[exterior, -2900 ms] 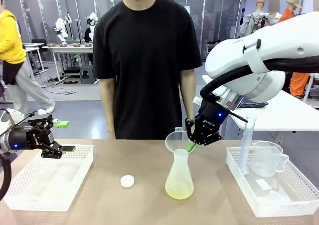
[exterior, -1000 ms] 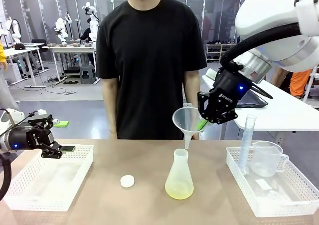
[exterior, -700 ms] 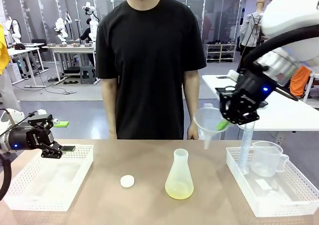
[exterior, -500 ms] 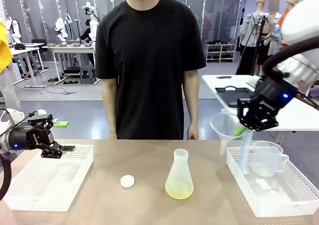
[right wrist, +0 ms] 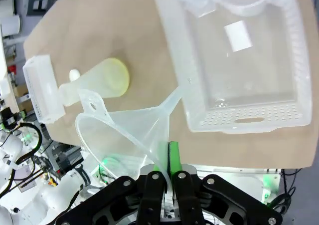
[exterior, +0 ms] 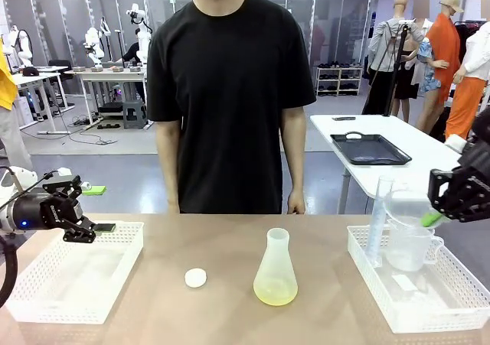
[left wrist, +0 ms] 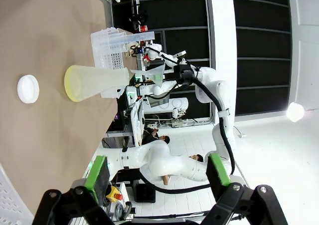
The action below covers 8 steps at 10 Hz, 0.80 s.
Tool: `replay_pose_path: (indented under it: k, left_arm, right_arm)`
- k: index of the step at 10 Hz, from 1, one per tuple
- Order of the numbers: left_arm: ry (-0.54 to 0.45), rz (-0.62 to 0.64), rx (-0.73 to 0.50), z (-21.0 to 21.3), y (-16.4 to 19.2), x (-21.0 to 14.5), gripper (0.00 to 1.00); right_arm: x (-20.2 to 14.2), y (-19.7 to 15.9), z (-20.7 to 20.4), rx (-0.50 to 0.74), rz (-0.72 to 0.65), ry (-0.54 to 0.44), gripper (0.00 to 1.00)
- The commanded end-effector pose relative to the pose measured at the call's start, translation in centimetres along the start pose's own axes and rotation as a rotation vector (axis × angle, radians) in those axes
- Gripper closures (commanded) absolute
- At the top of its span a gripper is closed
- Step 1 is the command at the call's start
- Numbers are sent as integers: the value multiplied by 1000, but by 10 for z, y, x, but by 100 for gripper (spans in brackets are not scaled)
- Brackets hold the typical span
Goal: Prepare the solutions needed for the experiment.
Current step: Once the solution is in the Big flask , pick up the Plastic Funnel and place it back into the right Organizing basket.
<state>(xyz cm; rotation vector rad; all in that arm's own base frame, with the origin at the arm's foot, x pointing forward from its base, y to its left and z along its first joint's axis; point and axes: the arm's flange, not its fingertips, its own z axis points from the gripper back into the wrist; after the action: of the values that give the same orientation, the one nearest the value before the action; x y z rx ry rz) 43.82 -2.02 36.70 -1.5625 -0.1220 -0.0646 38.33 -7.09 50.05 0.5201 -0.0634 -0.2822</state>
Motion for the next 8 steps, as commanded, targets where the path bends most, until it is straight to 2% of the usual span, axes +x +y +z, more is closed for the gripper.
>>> replay_pose_path:
  k: [1, 8]
  left_arm:
    - [-19, -4, 0, -1, -1, 1, 0]
    - [-19, -4, 0, -1, -1, 1, 0]
  right_arm:
    - [11, -16, -3, -28, 21, -42, 100]
    - [24, -54, -28, 0, -66, -42, 100]
